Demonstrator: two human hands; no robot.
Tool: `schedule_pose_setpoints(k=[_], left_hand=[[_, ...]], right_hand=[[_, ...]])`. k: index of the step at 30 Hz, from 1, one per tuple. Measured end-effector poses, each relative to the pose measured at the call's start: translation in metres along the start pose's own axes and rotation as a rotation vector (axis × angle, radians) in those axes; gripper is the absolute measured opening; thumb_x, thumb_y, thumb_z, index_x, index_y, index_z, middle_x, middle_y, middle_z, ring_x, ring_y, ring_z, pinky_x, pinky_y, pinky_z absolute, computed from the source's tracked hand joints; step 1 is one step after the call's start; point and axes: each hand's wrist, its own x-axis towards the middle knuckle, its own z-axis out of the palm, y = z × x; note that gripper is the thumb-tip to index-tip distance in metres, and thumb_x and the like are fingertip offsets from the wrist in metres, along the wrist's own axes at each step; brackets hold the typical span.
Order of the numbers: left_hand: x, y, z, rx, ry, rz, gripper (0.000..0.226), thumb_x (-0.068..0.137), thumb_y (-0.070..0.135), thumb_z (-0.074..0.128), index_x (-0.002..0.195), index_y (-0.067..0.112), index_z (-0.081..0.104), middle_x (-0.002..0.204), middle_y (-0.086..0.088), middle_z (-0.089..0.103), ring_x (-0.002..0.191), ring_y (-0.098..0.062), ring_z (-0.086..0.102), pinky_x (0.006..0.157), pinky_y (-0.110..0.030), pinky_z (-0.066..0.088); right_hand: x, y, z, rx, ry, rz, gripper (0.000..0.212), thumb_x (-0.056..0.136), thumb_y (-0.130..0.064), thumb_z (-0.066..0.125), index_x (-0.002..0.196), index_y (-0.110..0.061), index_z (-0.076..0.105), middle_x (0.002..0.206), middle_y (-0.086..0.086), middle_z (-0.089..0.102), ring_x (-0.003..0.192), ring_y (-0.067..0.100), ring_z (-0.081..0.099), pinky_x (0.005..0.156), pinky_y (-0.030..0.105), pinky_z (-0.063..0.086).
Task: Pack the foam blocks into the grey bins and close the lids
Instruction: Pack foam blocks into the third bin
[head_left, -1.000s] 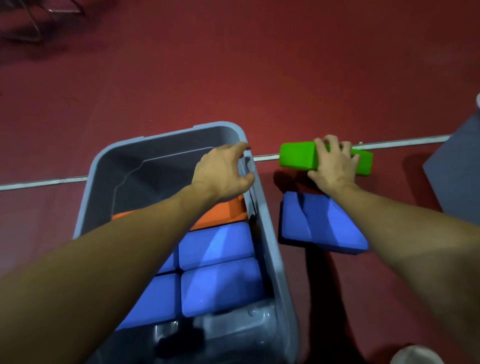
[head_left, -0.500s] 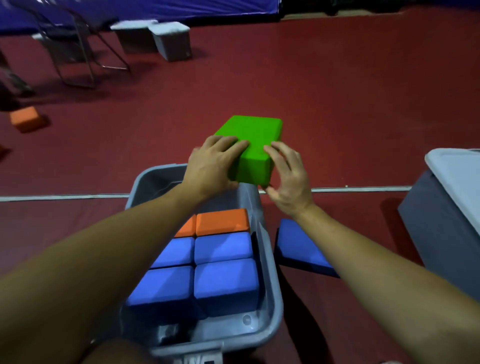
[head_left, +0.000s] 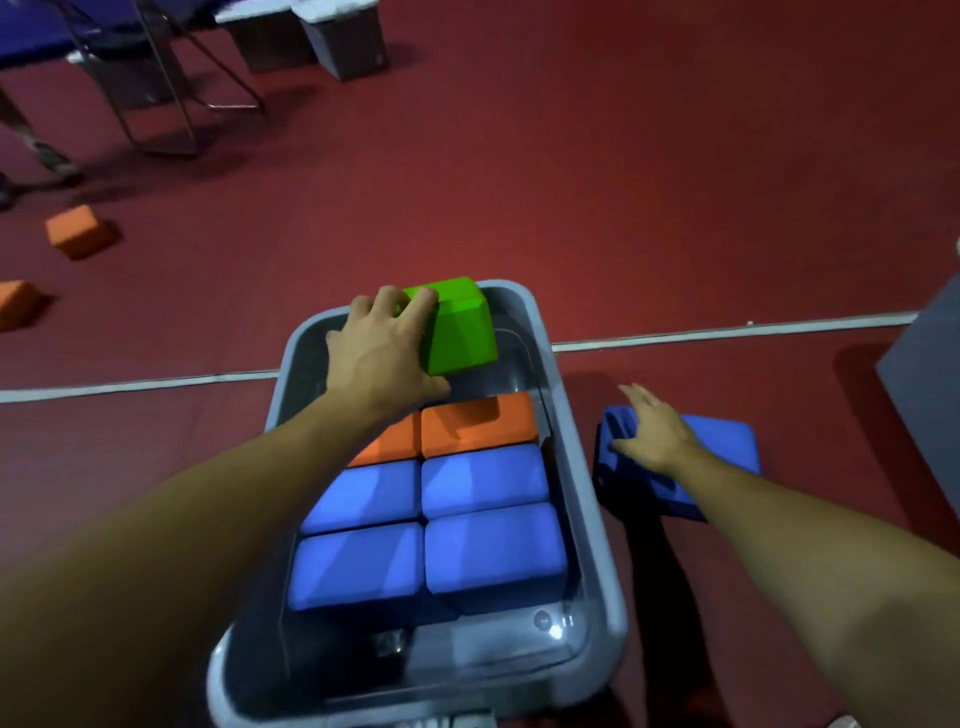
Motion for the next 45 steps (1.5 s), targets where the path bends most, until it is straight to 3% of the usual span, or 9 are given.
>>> schedule_pose_setpoints(k=[7, 15, 19, 23, 27, 29, 33, 37, 45], left_hand=[[-0.012, -0.007, 0.017, 0.043, 0.038, -0.009, 0.094, 0.049, 0.058, 0.067, 0.134, 0.031, 0.037, 0.125, -0.009, 0.046, 0.110, -0.038, 0.044, 0.080, -0.057, 0.051], [-0.015, 0.003, 0.015, 0.048, 0.026, -0.023, 0.094, 0.053, 0.059, 0.068, 0.136, 0.032, 0.034, 0.128, -0.008, 0.046, 0.115, -0.037, 0.042, 0.082, -0.057, 0.050], [-0.012, 0.012, 0.005, 0.079, 0.023, -0.013, 0.095, 0.055, 0.060, 0.074, 0.136, 0.031, 0.034, 0.129, -0.007, 0.046, 0.115, -0.036, 0.043, 0.082, -0.056, 0.051], [-0.010, 0.020, -0.009, 0.090, 0.029, -0.011, 0.092, 0.055, 0.058, 0.076, 0.135, 0.031, 0.038, 0.125, -0.006, 0.045, 0.110, -0.034, 0.045, 0.077, -0.052, 0.052], [-0.012, 0.024, -0.019, 0.050, -0.004, 0.003, 0.090, 0.056, 0.056, 0.078, 0.135, 0.031, 0.042, 0.121, -0.007, 0.043, 0.105, -0.033, 0.045, 0.074, -0.048, 0.053], [-0.013, 0.026, -0.025, 0.041, -0.019, -0.006, 0.090, 0.055, 0.055, 0.078, 0.134, 0.031, 0.043, 0.120, -0.007, 0.043, 0.105, -0.033, 0.045, 0.075, -0.048, 0.054], [-0.014, 0.024, -0.036, 0.036, -0.045, -0.010, 0.089, 0.058, 0.052, 0.078, 0.137, 0.031, 0.041, 0.122, -0.006, 0.042, 0.110, -0.031, 0.043, 0.077, -0.047, 0.053], [-0.015, 0.019, -0.044, 0.028, -0.057, -0.035, 0.086, 0.064, 0.050, 0.078, 0.138, 0.032, 0.039, 0.127, -0.005, 0.041, 0.115, -0.030, 0.041, 0.078, -0.046, 0.053], [-0.015, -0.005, -0.051, -0.095, 0.019, -0.165, 0.089, 0.065, 0.053, 0.078, 0.141, 0.025, 0.042, 0.123, -0.006, 0.048, 0.108, -0.033, 0.046, 0.082, -0.042, 0.046]], right_hand=[[0.038, -0.006, 0.028, -0.261, -0.197, 0.032, 0.110, 0.075, -0.034, 0.080, 0.155, -0.038, 0.005, 0.165, -0.001, -0.001, 0.150, 0.032, 0.006, 0.116, 0.056, 0.022], [0.026, -0.012, 0.015, -0.472, -0.192, 0.011, 0.121, 0.049, -0.056, 0.090, 0.150, -0.040, 0.024, 0.144, 0.000, 0.027, 0.132, 0.033, 0.024, 0.104, 0.062, 0.029], [0.013, -0.020, 0.004, -0.528, -0.203, -0.026, 0.088, 0.065, -0.041, 0.083, 0.141, -0.037, 0.039, 0.135, 0.006, 0.030, 0.128, 0.035, 0.027, 0.105, 0.061, 0.031], [-0.006, -0.020, -0.007, -0.536, -0.333, -0.017, 0.103, 0.069, -0.042, 0.081, 0.151, -0.041, 0.019, 0.158, 0.007, 0.018, 0.141, 0.038, 0.024, 0.111, 0.057, 0.024], [-0.027, -0.027, -0.017, -0.560, -0.345, -0.024, 0.101, 0.074, -0.043, 0.075, 0.152, -0.038, 0.011, 0.148, 0.009, 0.042, 0.138, 0.039, 0.027, 0.110, 0.053, 0.025], [-0.040, -0.029, -0.025, -0.541, -0.203, 0.005, 0.095, 0.070, -0.046, 0.075, 0.147, -0.037, 0.020, 0.139, 0.010, 0.047, 0.131, 0.038, 0.034, 0.107, 0.052, 0.031], [-0.060, -0.036, -0.049, -0.264, 0.451, 0.193, 0.087, 0.058, -0.047, 0.085, 0.130, -0.028, 0.040, 0.124, 0.011, 0.051, 0.111, 0.038, 0.046, 0.091, 0.051, 0.043], [-0.063, -0.069, -0.085, -0.129, 0.904, 0.065, 0.087, 0.053, -0.038, 0.079, 0.132, -0.021, 0.047, 0.123, 0.009, 0.052, 0.101, 0.036, 0.048, 0.077, 0.046, 0.042], [-0.073, -0.172, -0.129, 0.288, 1.265, -0.388, 0.074, 0.063, -0.024, 0.074, 0.131, -0.006, 0.052, 0.123, 0.017, 0.055, 0.108, 0.038, 0.051, 0.096, 0.041, 0.041]])
